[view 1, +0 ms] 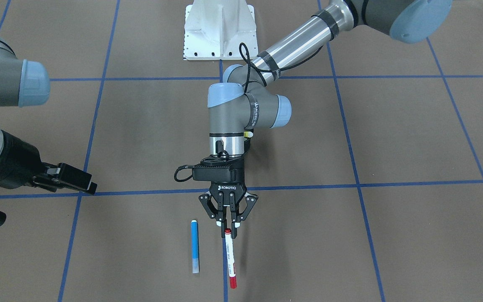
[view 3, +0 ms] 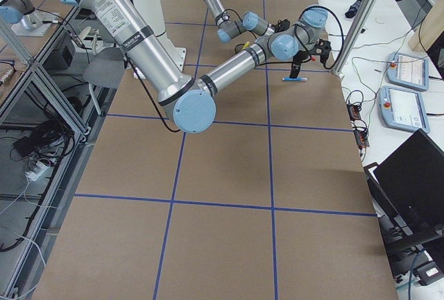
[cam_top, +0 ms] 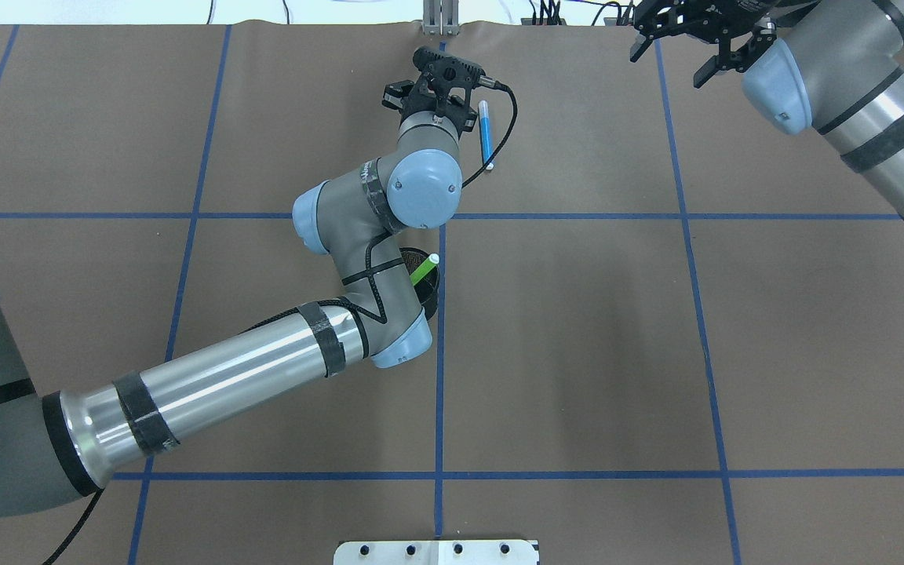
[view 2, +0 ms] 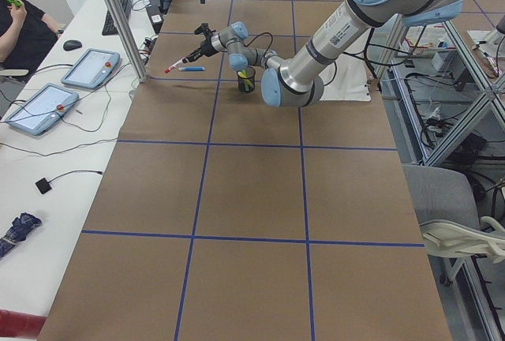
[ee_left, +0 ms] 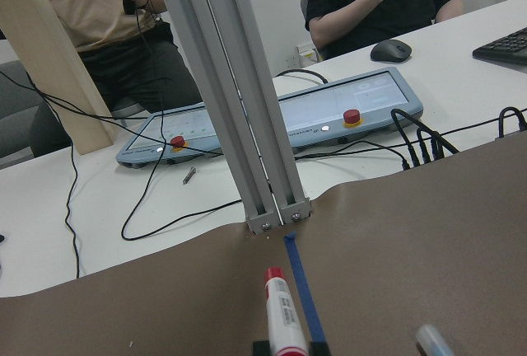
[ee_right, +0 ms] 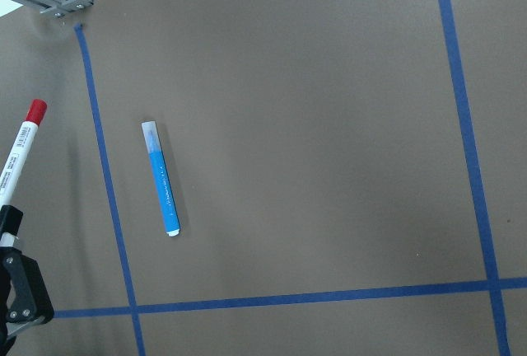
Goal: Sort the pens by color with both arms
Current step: 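Place the red-capped marker beside the blue marker, release, withdraw left gripper, then move the right gripper over the pen cup while the left arm parks, then lower the right gripper into the cup and grasp the green highlighter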
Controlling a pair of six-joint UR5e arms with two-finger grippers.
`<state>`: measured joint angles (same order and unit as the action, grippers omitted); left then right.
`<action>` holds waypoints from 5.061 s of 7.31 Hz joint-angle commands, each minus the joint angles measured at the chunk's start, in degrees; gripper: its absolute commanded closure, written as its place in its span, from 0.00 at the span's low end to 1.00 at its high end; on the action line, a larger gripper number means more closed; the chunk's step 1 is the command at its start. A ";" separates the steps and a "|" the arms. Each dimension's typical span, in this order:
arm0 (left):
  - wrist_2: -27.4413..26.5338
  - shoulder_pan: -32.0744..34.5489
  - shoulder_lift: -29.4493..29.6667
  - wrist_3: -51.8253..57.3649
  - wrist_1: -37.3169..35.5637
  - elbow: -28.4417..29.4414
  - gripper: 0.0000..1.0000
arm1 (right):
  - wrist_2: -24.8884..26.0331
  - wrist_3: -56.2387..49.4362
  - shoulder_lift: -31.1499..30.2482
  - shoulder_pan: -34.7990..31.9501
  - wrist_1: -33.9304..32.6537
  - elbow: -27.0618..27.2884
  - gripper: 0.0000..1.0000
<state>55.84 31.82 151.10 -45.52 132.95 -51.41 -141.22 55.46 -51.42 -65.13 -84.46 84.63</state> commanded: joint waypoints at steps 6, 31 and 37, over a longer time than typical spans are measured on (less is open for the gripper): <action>16.50 10.32 -0.19 14.93 -6.34 -10.08 0.01 | 2.15 -0.96 0.36 -0.26 1.65 1.57 0.00; 50.33 32.07 -15.92 17.83 -6.74 -17.67 0.01 | 5.60 27.86 11.25 27.07 6.59 -7.11 0.50; 50.33 32.07 -15.93 17.83 -6.83 -17.58 0.01 | 5.95 27.86 13.44 26.37 9.38 -10.96 0.51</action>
<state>106.17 63.90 135.18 -27.72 126.16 -69.03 -135.41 83.22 -38.89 -38.68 -77.17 75.61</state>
